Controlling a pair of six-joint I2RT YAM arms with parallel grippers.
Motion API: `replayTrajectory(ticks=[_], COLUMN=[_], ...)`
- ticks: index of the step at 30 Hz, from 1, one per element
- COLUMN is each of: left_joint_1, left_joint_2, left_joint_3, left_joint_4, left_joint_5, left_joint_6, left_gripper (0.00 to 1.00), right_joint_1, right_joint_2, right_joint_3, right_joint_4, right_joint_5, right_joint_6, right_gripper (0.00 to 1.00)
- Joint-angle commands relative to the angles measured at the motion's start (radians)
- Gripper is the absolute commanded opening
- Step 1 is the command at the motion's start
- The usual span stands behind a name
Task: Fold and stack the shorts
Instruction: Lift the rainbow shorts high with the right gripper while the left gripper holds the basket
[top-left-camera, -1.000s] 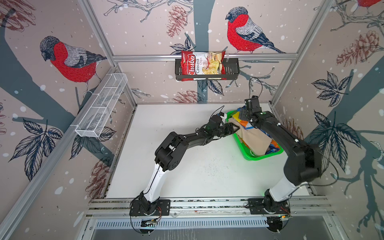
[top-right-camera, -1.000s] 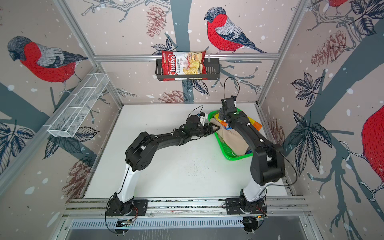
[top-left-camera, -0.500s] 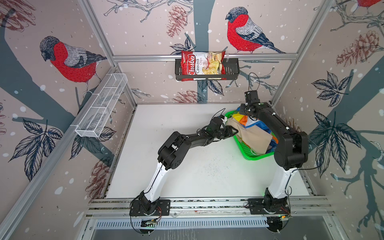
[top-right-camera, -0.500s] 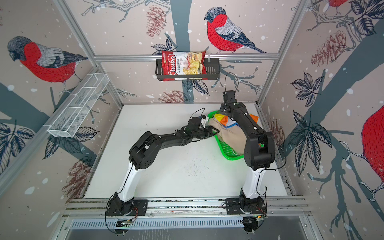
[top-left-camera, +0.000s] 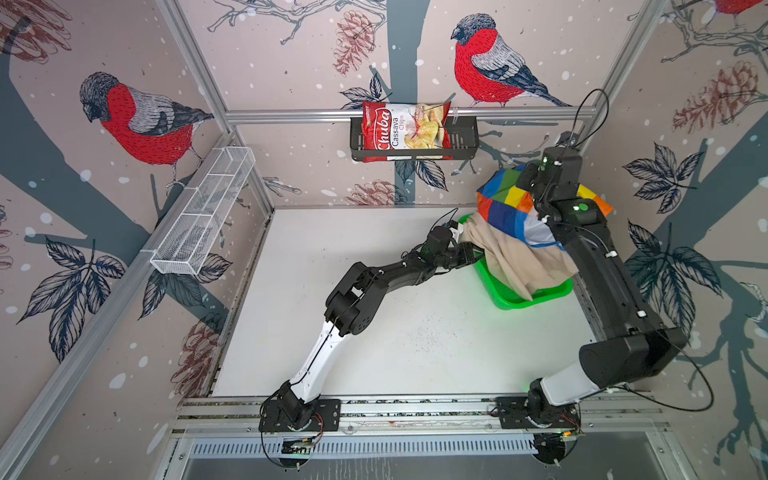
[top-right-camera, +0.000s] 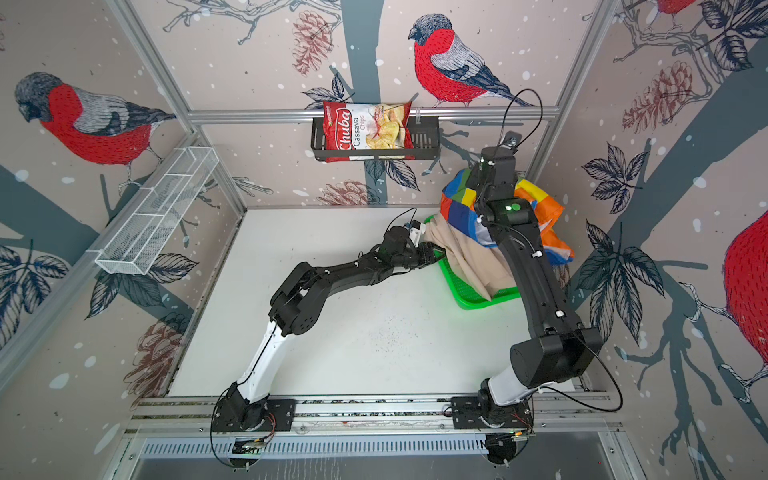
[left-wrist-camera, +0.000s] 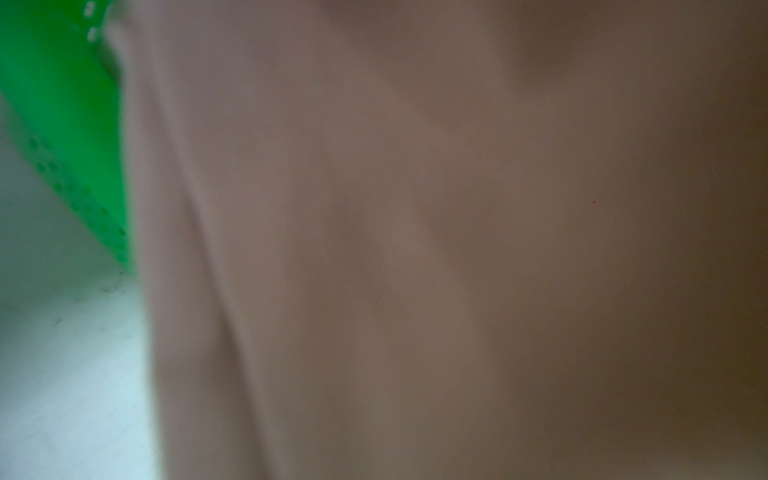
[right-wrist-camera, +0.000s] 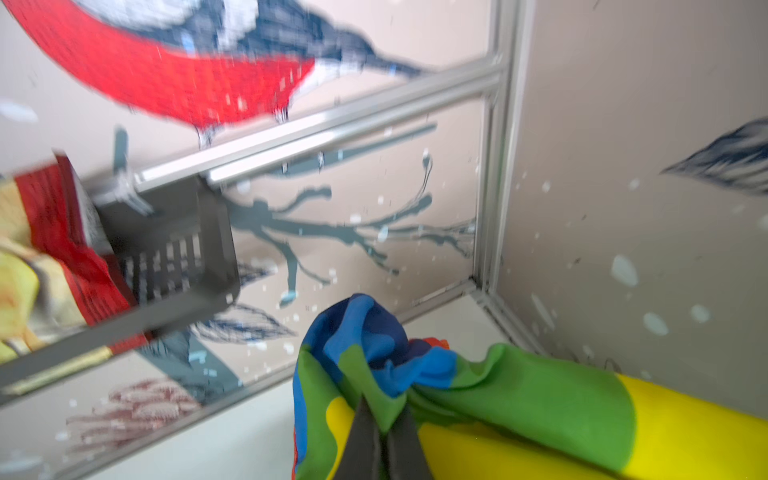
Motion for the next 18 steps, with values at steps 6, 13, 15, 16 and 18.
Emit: replayTrajectory(ticks=[6, 13, 15, 16, 18], left_joint_1=[-0.007, -0.009, -0.009, -0.009, -0.010], left_joint_2=[0.059, 0.168, 0.215, 0.239, 0.275], left_joint_3=[0.064, 0.211, 0.307, 0.350, 0.432], left_joint_4=[-0.003, -0.019, -0.052, -0.072, -0.098], left_joint_5=[0.017, 0.015, 0.021, 0.025, 0.030], left_joint_6=[-0.009, -0.012, -0.012, -0.013, -0.014], left_gripper=[0.56, 0.55, 0.55, 0.54, 0.54], right_joint_1=[0.009, 0.065, 0.093, 0.102, 0.104], right_joint_2=[-0.011, -0.067, -0.078, -0.081, -0.087], right_joint_3=[0.196, 0.225, 0.225, 0.225, 0.216], right_joint_4=[0.165, 0.309, 0.333, 0.336, 0.338], right_joint_5=[-0.085, -0.215, -0.185, -0.159, -0.120], right_joint_6=[-0.069, -0.130, -0.164, -0.174, -0.186], right_gripper=[0.00, 0.01, 0.01, 0.01, 0.01])
